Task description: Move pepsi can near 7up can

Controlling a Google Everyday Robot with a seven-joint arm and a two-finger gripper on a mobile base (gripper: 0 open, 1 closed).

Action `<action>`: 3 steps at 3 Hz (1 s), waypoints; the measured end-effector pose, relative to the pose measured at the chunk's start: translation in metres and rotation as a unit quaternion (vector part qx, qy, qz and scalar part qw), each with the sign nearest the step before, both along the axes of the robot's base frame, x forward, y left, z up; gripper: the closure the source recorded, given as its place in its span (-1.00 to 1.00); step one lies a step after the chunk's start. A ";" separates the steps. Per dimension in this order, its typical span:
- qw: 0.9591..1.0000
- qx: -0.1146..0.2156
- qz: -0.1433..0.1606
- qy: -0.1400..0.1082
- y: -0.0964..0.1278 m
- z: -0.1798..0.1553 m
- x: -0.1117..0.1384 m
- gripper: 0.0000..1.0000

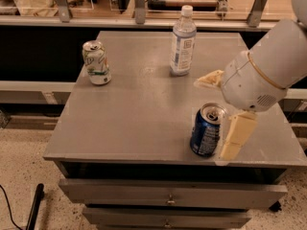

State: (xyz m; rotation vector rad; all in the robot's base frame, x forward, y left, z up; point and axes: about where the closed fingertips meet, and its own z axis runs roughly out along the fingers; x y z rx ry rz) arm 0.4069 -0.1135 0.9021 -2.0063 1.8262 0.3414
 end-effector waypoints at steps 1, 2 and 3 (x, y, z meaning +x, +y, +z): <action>1.000 -0.013 0.002 0.007 -0.001 -0.011 -0.001 -1.00; 1.000 -0.013 0.001 0.004 0.000 -0.008 -0.001 -0.65; 1.000 -0.013 0.001 0.002 0.000 -0.006 -0.002 -0.14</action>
Offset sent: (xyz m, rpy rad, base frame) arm -0.0006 -0.0007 -0.0090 -0.0214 0.0125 0.0027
